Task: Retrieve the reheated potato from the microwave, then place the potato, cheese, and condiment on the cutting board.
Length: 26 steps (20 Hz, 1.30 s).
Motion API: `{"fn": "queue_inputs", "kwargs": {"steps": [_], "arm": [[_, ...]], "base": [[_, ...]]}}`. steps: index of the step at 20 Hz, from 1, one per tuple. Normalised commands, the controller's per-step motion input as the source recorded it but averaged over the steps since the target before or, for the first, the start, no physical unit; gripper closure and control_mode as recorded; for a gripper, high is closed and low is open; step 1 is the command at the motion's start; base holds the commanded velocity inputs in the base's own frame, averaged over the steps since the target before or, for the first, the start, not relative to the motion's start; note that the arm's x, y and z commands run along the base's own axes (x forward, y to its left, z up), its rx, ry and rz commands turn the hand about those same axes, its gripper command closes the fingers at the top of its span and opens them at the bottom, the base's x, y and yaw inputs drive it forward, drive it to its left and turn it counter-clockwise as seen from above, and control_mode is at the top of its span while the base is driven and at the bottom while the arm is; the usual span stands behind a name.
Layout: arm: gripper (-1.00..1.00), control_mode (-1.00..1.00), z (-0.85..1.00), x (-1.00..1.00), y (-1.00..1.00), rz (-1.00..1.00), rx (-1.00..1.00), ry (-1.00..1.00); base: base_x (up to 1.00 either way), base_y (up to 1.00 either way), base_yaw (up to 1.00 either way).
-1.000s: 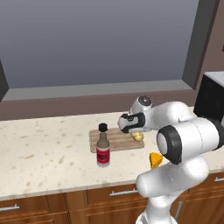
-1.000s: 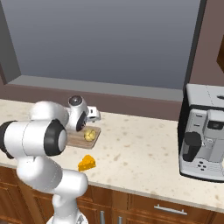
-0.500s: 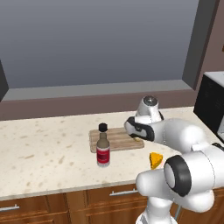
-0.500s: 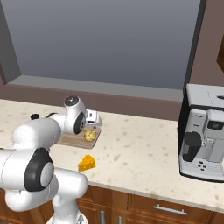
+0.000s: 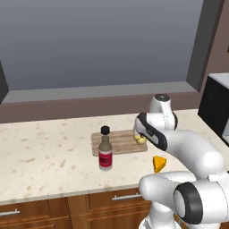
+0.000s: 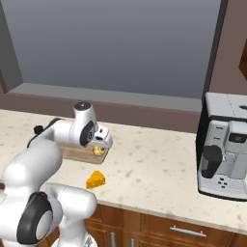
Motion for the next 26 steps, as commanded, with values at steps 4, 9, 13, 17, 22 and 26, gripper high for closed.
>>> {"fn": "queue_inputs", "kwargs": {"steps": [4, 9, 13, 17, 22, 26], "arm": [[-1.0, -1.0, -0.02, -0.55, 0.0, -0.19, 0.01, 0.0], [-1.0, -1.0, -0.02, -0.47, -0.01, -0.3, 0.0, 0.0], [-1.0, -1.0, -0.09, -0.34, -0.07, -0.32, 0.0, 0.01], [-1.0, -1.0, -0.13, -0.21, -0.06, -0.25, 0.04, 0.04], [-1.0, -1.0, -0.22, -0.02, -0.1, -0.06, 0.11, 0.11], [-1.0, -1.0, -0.26, 0.0, -0.03, 0.0, 0.12, 0.08]], "base": [[0.0, 0.0, 0.0], [0.0, 0.0, 0.0], [0.0, 0.0, 0.0], [0.0, 0.0, 0.0], [0.0, 0.0, 0.0], [0.0, 0.0, 0.0]]}}
